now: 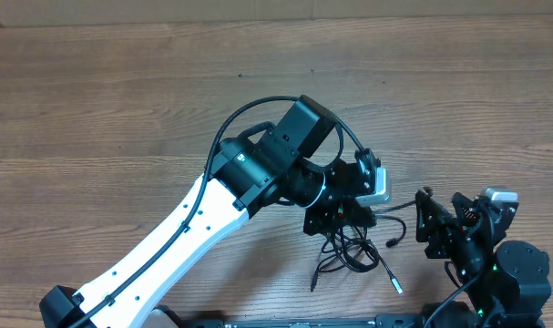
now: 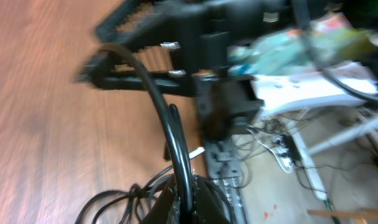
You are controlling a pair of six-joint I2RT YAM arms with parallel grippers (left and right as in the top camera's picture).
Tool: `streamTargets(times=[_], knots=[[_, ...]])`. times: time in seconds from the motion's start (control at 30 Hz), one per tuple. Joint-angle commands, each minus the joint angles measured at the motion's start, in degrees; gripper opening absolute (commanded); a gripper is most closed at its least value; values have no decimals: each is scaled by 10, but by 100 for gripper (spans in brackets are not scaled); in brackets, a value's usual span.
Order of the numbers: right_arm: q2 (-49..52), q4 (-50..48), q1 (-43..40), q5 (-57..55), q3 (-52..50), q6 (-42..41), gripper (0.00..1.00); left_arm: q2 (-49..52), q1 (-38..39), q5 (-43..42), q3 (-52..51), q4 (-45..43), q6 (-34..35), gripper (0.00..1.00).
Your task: Untangle cables
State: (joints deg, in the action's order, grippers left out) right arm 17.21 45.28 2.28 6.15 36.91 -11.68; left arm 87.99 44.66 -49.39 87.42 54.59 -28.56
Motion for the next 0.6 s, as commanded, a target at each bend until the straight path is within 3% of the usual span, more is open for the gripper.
streamTargets(times=[0.0, 0.07, 0.27, 0.33, 0.37, 0.57], knots=[[-2, -1, -1, 30, -2, -16, 66, -10, 3, 121, 8, -32, 124, 4], [-2, -1, -1, 31, -2, -21, 68, -10, 3, 245, 8, -60, 235, 4], [-2, -1, -1, 31, -2, -21, 69, -10, 3, 528, 8, -83, 417, 4], [-2, -1, -1, 31, -2, -21, 69, -10, 3, 532, 8, -83, 431, 4], [-2, -1, -1, 31, -2, -21, 69, -10, 3, 524, 8, -82, 431, 8], [-2, -1, -1, 31, -2, -21, 69, -9, 3, 509, 7, -38, 431, 62]])
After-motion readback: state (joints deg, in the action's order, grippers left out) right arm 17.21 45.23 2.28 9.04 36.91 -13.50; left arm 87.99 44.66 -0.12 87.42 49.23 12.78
